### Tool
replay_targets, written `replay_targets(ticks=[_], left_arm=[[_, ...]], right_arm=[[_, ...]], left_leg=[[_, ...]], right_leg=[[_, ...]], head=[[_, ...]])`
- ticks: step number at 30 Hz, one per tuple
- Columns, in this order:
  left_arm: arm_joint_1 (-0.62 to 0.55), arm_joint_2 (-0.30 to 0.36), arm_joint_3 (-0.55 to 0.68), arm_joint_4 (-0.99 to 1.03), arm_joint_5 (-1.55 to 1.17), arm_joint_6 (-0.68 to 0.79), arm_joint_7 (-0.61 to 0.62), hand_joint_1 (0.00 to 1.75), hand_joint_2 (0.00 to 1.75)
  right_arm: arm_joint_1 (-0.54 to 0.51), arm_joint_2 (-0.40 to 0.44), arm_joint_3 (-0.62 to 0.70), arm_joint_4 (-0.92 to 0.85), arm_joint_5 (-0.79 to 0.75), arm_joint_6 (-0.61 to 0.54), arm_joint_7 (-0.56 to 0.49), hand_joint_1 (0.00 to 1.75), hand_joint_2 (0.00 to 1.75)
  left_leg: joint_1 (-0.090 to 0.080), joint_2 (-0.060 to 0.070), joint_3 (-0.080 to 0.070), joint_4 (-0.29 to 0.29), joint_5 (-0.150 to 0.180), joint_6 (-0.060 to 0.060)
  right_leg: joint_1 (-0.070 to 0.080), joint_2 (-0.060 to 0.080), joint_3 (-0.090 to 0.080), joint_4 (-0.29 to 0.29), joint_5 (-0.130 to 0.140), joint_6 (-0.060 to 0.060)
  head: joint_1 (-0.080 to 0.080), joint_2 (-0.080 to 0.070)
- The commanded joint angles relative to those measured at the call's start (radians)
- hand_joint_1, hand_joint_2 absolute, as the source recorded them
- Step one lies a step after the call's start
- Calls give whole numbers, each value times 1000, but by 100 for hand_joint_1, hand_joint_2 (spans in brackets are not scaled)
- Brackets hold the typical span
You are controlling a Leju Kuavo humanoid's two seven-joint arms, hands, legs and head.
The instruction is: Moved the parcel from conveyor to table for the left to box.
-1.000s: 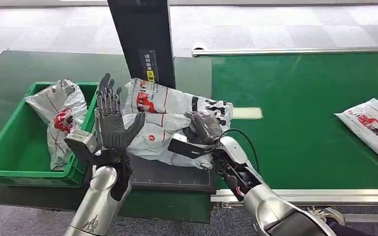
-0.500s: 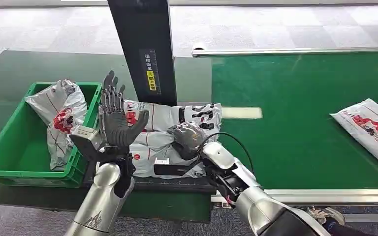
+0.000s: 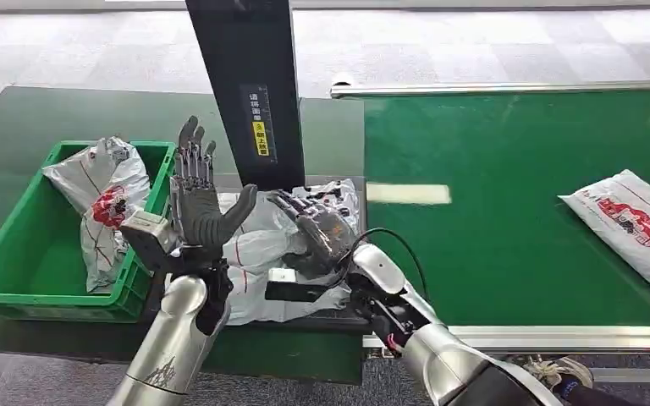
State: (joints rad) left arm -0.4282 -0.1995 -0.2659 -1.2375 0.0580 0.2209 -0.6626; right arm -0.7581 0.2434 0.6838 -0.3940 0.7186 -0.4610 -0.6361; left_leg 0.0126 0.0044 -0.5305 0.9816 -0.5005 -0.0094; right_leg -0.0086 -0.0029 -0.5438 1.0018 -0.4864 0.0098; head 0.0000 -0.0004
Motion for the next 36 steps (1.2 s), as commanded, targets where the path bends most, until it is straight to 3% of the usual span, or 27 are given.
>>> replay_targets(ticks=[1, 6, 9, 12, 16, 25, 29, 30, 31, 36], left_arm=[[7, 22, 13, 17, -13, -4, 9, 0, 175], [7, 22, 13, 17, -13, -4, 9, 0, 175], [10, 26, 13, 11, -28, 1, 18, 0, 175], [14, 44, 15, 10, -37, -22, 48, 0, 175], [16, 52, 16, 13, -37, -31, 52, 0, 175], [87, 135, -11, 52, -124, -117, 77, 0, 175], [91, 144, -22, 59, -149, -124, 84, 0, 175], [96, 156, -38, 60, -202, -119, 99, 0, 175], [124, 178, -28, 66, -283, -145, 151, 0, 175], [134, 183, -42, 102, -375, -191, 188, 0, 175]], right_arm=[[52, -46, -173, -110, -163, 114, -62, 0, 175], [52, -46, -173, -110, -163, 114, -62, 0, 175], [73, -47, -231, -149, -258, 143, -62, 0, 175], [145, -63, -357, -249, -503, 351, -50, 0, 175], [169, -83, -367, -281, -540, 403, -52, 0, 175], [461, -312, -417, -794, -787, 701, -18, 0, 175], [485, -333, -421, -828, -799, 715, -16, 0, 175], [532, -344, -453, -877, -808, 698, -16, 0, 175], [720, -328, -597, -1026, -872, 714, -5, 0, 175], [842, -251, -755, -1136, -834, 664, 31, 0, 175]], left_leg=[[0, -1, -1, -1, 2, 0], [0, -1, -1, 0, 1, 0], [0, -1, -2, -1, 1, 1], [0, -2, -1, -1, 1, 1], [0, -2, -1, -1, 1, 1], [-1, -6, 0, -1, 1, 1], [-1, -6, -1, -2, 2, 1], [-1, -6, -1, -1, 1, 1], [-1, -6, -1, -2, 1, 1], [-1, -7, -1, -2, 0, 0]], right_leg=[[0, -1, -1, -1, 1, 0], [0, 0, -1, 0, 1, 0], [0, 0, -2, -1, 1, 0], [0, -1, -1, -1, 1, 0], [0, -1, 0, -1, 1, 0], [-1, -4, 1, -1, 0, 0], [-1, -5, 1, -2, 0, 0], [-1, -4, 1, -1, 0, 0], [-1, -5, 0, -2, 0, 0], [-1, -5, 1, -2, -1, 0]], head=[[0, 0], [0, 0], [0, 0], [0, 0], [0, 0], [0, 0], [0, 0], [0, 0], [1, 0], [0, 0]])
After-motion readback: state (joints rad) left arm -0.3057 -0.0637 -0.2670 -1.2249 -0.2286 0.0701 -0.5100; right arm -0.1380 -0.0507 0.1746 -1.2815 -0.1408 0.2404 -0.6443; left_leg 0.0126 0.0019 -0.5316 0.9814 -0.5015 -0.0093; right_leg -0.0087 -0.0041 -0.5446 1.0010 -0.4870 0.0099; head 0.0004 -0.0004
